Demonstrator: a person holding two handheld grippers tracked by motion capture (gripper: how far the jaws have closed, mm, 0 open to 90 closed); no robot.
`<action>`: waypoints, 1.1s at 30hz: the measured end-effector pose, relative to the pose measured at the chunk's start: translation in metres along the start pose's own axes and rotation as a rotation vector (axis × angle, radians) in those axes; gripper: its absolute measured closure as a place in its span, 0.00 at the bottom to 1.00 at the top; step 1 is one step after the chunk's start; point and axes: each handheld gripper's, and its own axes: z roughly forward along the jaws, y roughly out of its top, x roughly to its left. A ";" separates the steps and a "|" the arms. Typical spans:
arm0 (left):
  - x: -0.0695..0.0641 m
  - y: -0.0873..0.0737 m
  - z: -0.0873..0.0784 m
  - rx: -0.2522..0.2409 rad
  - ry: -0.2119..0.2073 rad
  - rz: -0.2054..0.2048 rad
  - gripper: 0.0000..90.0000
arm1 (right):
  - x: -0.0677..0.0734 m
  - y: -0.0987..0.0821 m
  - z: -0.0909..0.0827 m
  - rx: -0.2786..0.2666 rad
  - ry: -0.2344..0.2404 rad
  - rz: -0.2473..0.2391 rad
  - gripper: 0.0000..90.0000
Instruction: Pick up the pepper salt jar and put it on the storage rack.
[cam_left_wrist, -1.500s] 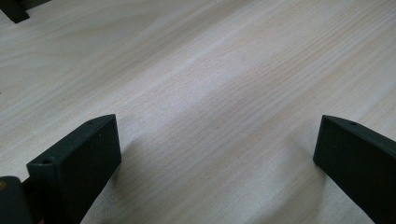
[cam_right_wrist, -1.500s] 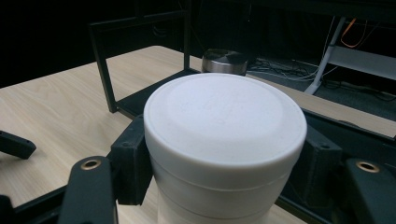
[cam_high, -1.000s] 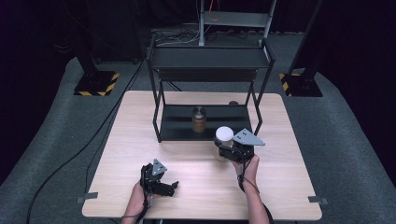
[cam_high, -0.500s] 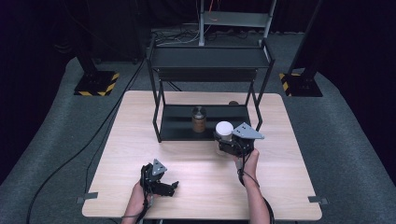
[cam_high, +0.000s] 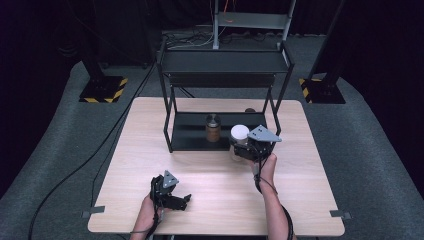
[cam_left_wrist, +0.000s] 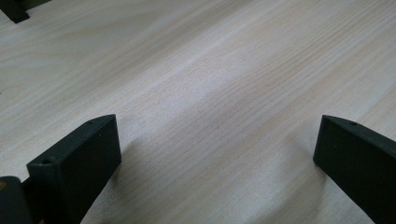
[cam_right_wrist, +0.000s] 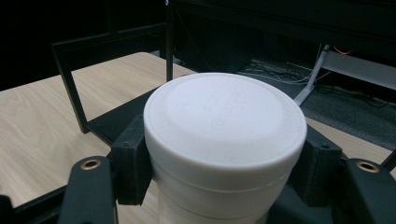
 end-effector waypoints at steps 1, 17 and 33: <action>0.000 0.000 0.000 0.000 0.000 0.000 0.00 | 0.000 0.001 0.001 0.002 0.000 -0.001 0.37; 0.000 0.000 0.000 -0.001 0.000 -0.002 0.00 | -0.006 0.007 0.010 0.017 -0.002 -0.002 0.37; 0.000 0.000 0.000 0.000 -0.001 -0.001 0.00 | -0.013 0.014 0.018 0.023 -0.001 0.011 0.37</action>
